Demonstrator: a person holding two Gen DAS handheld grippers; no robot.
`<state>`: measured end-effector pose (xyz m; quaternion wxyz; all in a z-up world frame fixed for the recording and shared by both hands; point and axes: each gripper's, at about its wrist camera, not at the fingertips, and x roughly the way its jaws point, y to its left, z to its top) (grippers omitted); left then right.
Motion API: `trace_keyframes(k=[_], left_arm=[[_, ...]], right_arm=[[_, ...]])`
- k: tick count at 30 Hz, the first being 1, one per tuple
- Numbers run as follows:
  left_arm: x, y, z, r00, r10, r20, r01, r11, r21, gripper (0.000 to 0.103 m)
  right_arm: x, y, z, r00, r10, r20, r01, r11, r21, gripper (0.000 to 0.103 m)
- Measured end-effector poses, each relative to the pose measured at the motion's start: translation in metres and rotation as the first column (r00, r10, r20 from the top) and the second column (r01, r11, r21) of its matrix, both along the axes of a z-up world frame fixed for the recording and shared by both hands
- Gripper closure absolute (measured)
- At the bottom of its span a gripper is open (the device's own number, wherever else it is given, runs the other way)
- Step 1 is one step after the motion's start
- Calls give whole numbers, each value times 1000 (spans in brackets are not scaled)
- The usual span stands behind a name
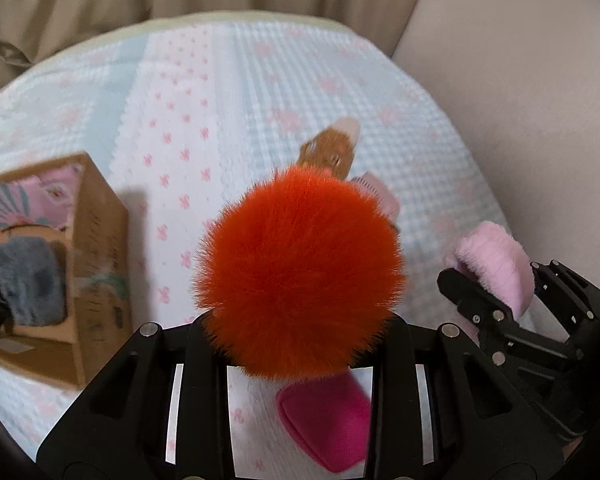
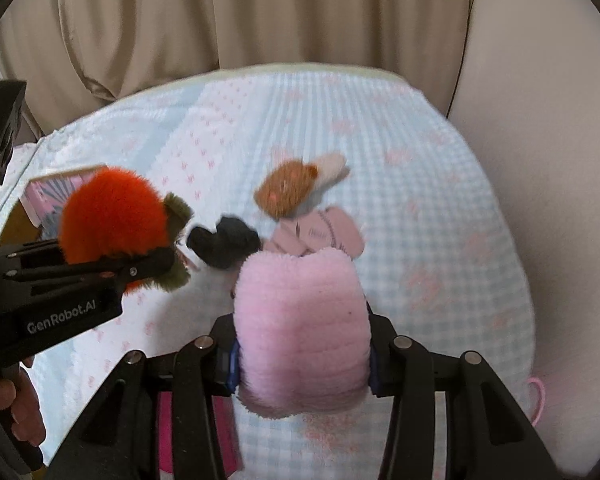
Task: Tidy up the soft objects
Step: 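Lift the pompom and pink cuff and carry both over the box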
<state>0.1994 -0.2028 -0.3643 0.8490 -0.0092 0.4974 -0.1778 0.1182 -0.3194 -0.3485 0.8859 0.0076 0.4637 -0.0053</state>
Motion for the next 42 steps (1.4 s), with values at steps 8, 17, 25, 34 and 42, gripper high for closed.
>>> trace_keyframes(k=[8,17,25,34,42], left_arm=[[-25,17,76,997,51,63,-49,998,-31,77],[-58,59,169,982,144,119,-138,989,-53,77],[-73,122,218,954,246,169,-241,969,-52,77],[-72,219,221,929,339,148,-335,941,-53,77],[-37,308,185,935,348,71,-349,937,-2,77]], right_arm=[[-16,6,76,994,-25,107,27,1000,-17,61],[-35,34,166,987,29,158,-26,999,-19,61],[-31,84,205,979,100,180,-104,994,16,61],[-9,172,206,967,188,173,-196,980,27,61],[37,252,176,975,198,97,-205,977,66,61]])
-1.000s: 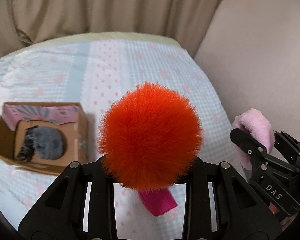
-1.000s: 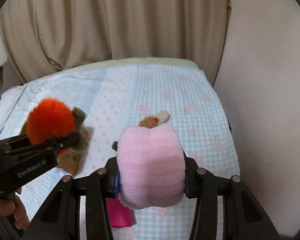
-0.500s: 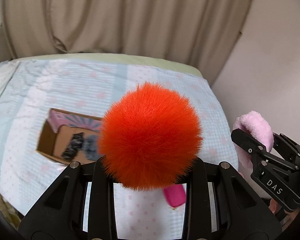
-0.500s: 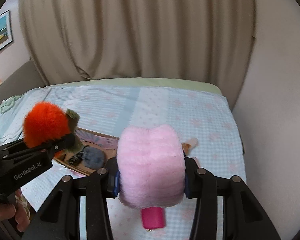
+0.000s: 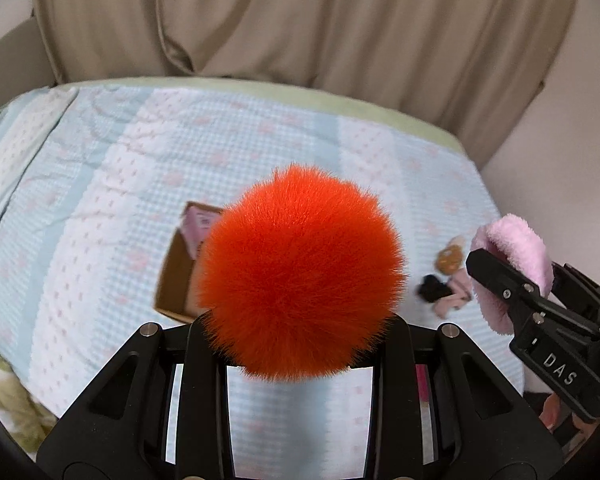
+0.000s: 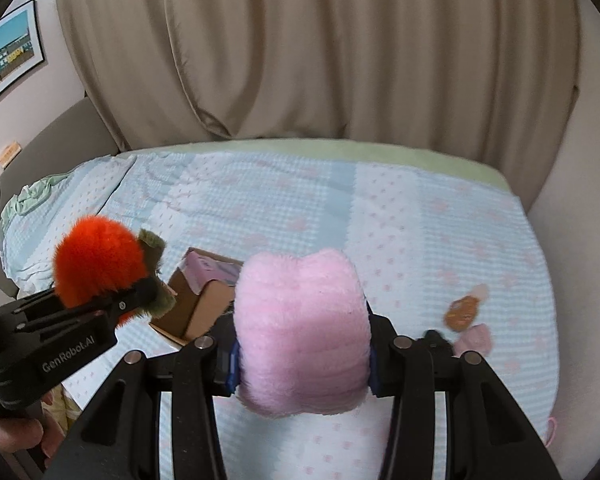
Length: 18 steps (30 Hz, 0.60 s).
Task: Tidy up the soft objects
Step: 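Lift the pompom and pink cuff and carry both over the box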
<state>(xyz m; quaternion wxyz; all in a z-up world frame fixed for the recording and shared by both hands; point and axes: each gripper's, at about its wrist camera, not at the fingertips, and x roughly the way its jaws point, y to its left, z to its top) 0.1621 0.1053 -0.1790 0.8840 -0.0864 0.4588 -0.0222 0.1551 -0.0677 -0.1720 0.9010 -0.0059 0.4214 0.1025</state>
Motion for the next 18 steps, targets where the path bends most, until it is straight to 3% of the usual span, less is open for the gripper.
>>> trace_keyframes(k=[7,18], left_arm=[[41,55,-53,995,-36,-94,35,999,-11,77],[94,92,-130,971,-85,-223,82,996,-22,77]], right_arm=[[41,51,-47,993,-56,-107,55,998,-6,61],[90,72,-117,950,-158,-268,156,987,-28,61]])
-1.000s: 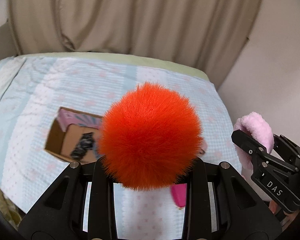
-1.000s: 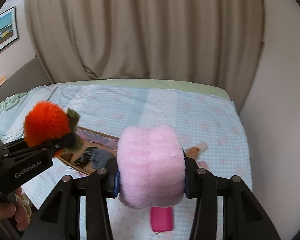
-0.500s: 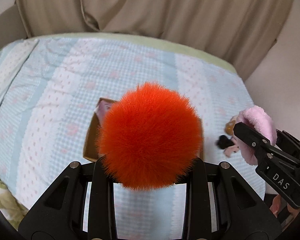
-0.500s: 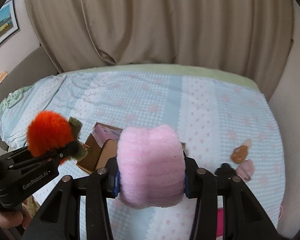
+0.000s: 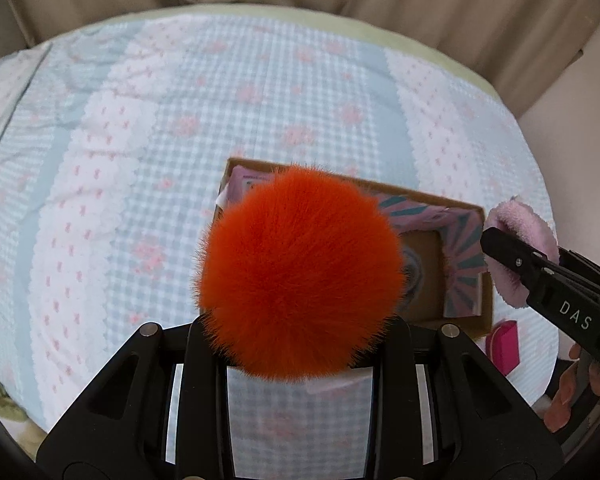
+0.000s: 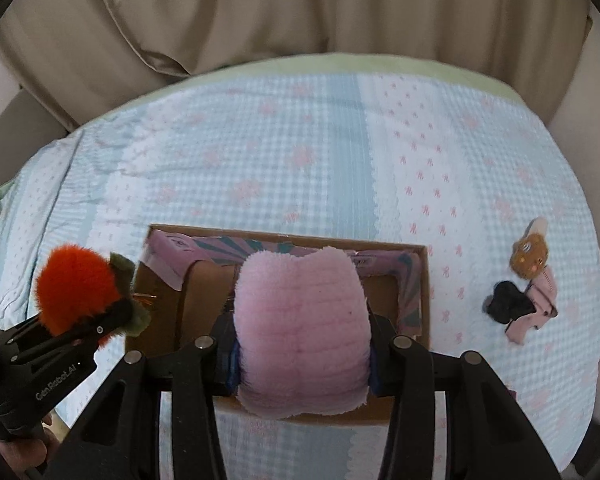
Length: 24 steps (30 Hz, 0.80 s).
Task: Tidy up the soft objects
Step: 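Lift the pompom and pink cuff and carry both over the box, then open the left tool releasing the pompom in the box while the right tool drops the cuff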
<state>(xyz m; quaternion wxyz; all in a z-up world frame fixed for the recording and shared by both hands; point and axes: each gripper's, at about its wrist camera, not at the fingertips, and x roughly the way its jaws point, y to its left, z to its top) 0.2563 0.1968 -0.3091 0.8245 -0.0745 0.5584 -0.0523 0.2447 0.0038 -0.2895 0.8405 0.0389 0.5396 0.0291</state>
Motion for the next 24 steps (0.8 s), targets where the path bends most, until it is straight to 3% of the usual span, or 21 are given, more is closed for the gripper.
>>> trace_keyframes(k=[11,20,21,22,23,24], left_arm=[[31,-13,-67,989,-63,-137,65,998,9,77],[54,-34,-87,973,-135,-188,143,989,33,75],[54,-35,-88,972,-138,-191,146,989,32,71],[54,-36,-88,971,-146,-190,154,988,28,54],[53,-37,-88,971,-148,-186,157,987,35,23],[51,-38,-86,973,-146,-179,158,986,53,9]], right_arm=[[35,-4,-56,987,-46,-156,50,999,20,61],[62,-15,-83,964,-71,-256,97,991,92,61],[65,-15,-84,961,-70,-267,101,989,106,61],[68,-14,-86,958,-66,-280,104,987,124,60],[71,-14,-87,955,-63,-291,109,984,142,57],[72,-14,-88,952,-63,-300,116,980,160,53]])
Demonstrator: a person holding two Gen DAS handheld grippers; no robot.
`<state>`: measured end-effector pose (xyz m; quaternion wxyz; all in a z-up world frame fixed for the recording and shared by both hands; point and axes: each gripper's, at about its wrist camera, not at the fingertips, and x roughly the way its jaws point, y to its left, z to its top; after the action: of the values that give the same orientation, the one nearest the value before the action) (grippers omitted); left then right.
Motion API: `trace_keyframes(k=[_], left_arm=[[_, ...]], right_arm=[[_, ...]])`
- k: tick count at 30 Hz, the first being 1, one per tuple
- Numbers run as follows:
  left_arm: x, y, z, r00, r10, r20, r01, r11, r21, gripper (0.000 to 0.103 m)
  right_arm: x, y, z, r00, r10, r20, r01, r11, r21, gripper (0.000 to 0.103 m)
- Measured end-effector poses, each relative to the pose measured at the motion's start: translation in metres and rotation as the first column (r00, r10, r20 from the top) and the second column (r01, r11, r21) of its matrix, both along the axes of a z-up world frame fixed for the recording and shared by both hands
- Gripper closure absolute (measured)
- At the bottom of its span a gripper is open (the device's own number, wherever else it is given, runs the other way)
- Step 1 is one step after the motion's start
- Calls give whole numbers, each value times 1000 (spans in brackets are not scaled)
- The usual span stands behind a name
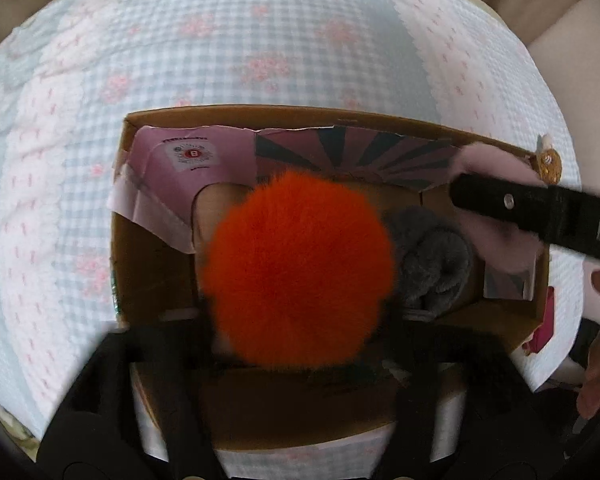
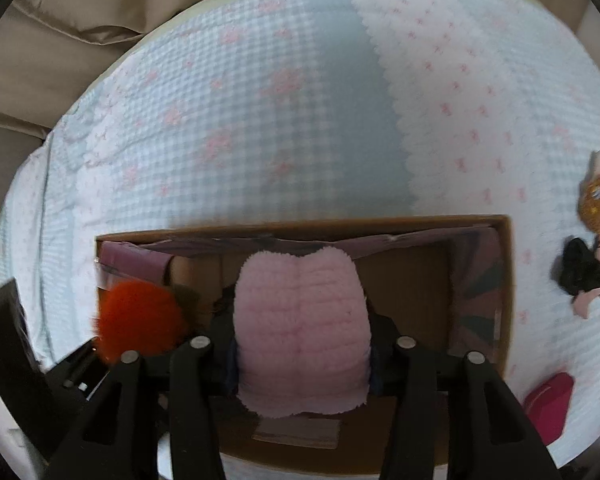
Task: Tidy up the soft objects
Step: 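Open the left tool releasing the pompom in the box while the right tool drops the cuff, then move both tools back toward the magenta pouch beside the box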
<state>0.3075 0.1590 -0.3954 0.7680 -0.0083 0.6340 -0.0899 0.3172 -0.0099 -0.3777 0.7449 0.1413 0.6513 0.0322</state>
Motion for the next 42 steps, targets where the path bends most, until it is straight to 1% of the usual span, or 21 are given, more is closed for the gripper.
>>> trace_keyframes(k=[1,2,3,5,8,12,18,24,28,31,34,38,42], left_arm=[[-3,0,3,1000,1,21,-1,1000,17,0],[-7,-1,8,999,-1,41,1,1000,10,0],[-9,-2,10,999,-5,40,5,1000,2,0],[-14,-3,11,999,-8,35,8,1000,10,0],[-21,-3,14,999,-4,36,4,1000,14,0],[-31,2,25,999,13,50,-13,1000,8,0],[-49,11,47,996,27,88,-27,1000,1,0],[-73,15,80,989,43,141,-42,999,-5,0],[-92,15,104,982,57,180,-56,998,-9,0],[-110,17,126,974,72,216,-70,997,-16,0],[-130,19,148,962,103,253,-104,995,-11,0],[-155,23,180,934,155,322,-158,987,-16,0],[-174,20,209,904,176,389,-187,982,-10,0]], right_arm=[[1,0,0,1000,-7,1,7,1000,12,37],[1,0,1,1000,-12,7,12,1000,21,11],[0,-1,2,1000,-14,16,14,999,31,1],[-3,0,6,999,-13,31,11,999,36,0],[-10,3,10,999,7,36,-8,1000,15,0],[-20,4,18,999,24,48,-24,1000,2,0],[-37,6,37,996,29,90,-28,1000,-6,0],[-61,7,71,987,45,151,-43,999,-16,0],[-83,7,101,975,62,212,-56,998,-35,0],[-101,6,127,960,78,269,-65,996,-56,0],[-122,2,153,940,84,329,-62,995,-78,0],[-149,-5,184,911,91,403,-44,991,-124,0],[-175,-12,211,876,103,472,-30,987,-159,0]])
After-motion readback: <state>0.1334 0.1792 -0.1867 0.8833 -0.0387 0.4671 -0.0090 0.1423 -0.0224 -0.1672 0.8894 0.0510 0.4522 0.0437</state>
